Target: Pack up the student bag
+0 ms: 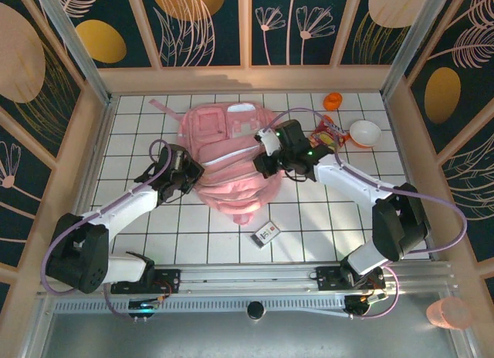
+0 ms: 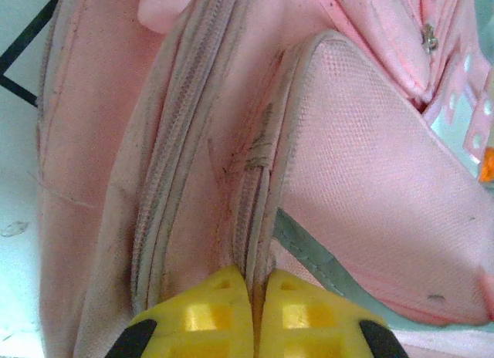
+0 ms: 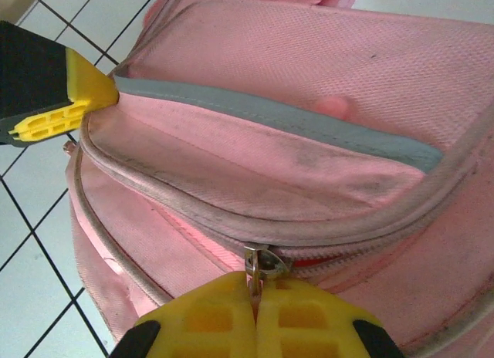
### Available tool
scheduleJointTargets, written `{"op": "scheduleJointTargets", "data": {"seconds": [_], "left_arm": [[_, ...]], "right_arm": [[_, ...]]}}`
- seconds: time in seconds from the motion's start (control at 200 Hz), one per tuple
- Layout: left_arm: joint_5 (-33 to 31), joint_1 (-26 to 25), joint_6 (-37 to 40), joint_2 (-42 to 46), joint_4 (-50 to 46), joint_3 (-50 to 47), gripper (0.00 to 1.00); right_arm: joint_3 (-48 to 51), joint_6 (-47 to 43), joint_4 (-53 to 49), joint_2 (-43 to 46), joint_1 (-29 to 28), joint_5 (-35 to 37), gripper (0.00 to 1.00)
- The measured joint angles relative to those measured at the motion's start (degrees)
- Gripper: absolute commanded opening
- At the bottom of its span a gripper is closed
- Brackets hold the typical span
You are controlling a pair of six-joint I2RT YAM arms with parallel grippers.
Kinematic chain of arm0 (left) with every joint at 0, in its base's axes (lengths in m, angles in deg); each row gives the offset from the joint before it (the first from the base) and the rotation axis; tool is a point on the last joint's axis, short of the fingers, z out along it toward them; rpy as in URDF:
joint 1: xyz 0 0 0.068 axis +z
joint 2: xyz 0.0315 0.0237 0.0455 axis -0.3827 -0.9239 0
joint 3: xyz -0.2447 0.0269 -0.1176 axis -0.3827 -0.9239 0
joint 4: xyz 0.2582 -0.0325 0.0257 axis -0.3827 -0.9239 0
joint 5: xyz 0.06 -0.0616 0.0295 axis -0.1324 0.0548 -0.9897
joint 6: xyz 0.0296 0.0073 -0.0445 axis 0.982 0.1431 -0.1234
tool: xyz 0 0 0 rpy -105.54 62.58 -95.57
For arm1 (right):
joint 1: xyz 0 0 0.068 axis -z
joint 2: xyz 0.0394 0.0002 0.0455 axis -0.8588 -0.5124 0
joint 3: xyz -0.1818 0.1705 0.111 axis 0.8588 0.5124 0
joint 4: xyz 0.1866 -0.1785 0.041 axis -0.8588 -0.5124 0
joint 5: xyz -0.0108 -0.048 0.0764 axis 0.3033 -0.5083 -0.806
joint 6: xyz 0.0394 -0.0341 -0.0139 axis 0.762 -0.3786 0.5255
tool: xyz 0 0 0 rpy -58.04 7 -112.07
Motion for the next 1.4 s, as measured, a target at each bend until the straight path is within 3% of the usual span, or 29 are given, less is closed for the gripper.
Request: {"op": "scheduleJointTargets", "data": {"seconds": [0.245,0.641,0.831,0.911,1.021,1.241,1.401], "left_arm": [[-1.8,0.0,-3.8,1.9,0.4,0.0,0.00],[-5.8,-1.6,-6.1,2.1,0.4,0.9,0.00],[-6.2,-1.9,-6.0,1.8,0.4,2.5,0.00],[-5.7,-2.2,-5.9,1.8,0.6,2.8,0.00],[-4.1,-2.6,-5.4,1.7,0.8,2.8,0.00],[-3.5,-2.6,-3.2,1.7,0.4,3.1,0.00],[-3.2,-2.6,-2.1,1.7,-0.1,3.9,0.00]], "right_arm": [[-1.6,4.8,0.2,-0.9,-5.5,3.9,0.00],[-9.4,15.0,2.8,-10.9,-15.3,6.6,0.00],[-9.6,15.9,7.1,-12.7,-16.2,5.1,0.28],[-8.0,13.3,8.3,-10.9,-16.3,3.8,0.40],[-5.1,7.8,7.7,-5.6,-15.2,0.3,0.51],[-0.5,-9.5,6.4,8.4,-6.8,-5.7,0.55],[-0.4,-23.8,5.7,7.2,-5.0,-2.7,0.56]]}}
